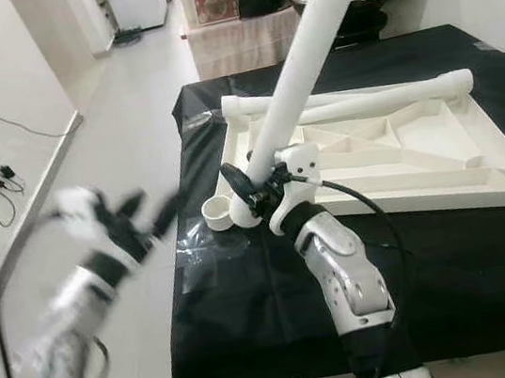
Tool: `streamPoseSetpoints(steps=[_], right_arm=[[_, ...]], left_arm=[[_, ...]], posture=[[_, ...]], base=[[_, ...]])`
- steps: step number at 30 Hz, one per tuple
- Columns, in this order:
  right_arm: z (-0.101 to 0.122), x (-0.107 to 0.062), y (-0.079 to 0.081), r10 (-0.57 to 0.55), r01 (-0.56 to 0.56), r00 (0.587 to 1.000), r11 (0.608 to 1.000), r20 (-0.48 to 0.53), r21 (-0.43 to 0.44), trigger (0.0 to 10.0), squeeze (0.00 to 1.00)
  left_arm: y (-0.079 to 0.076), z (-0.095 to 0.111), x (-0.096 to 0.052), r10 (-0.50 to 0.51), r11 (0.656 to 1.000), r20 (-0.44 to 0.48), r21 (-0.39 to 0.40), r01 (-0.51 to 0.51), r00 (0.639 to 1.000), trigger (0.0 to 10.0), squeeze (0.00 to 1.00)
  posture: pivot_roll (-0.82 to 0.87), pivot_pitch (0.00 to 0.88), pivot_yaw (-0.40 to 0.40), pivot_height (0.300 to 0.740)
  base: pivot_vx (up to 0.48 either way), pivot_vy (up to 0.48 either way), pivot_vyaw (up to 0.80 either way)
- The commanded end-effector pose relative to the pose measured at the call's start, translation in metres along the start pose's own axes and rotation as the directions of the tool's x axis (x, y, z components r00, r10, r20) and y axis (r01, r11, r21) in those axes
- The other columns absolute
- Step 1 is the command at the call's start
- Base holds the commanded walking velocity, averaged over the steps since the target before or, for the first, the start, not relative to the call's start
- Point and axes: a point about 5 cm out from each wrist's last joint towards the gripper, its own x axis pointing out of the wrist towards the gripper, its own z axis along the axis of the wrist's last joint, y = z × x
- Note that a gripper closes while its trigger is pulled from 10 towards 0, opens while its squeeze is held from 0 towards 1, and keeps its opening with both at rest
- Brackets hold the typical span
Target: Building children table
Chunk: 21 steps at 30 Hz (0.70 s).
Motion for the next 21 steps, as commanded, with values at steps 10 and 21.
streamPoseSetpoints(steps=[10,21], right_arm=[[-0.014,-0.011,0.006,-0.024,0.023,0.998,1.000,-0.049,-0.022,10.0,0.00],[-0.018,-0.015,0.014,-0.013,0.012,0.999,1.000,-0.046,-0.022,10.0,0.00]], left_arm=[[-0.005,-0.025,-0.017,0.015,0.993,-0.086,0.116,-0.005,0.996,10.0,0.00],[-0.009,-0.035,-0.019,0.031,0.983,-0.079,0.185,-0.016,0.996,10.0,0.00]], posture=[[-0.09,0.079,0.079,0.740],[-0.08,0.063,0.072,0.740]], base=[[0.000,0.000,0.00],[0.000,0.000,0.00]])
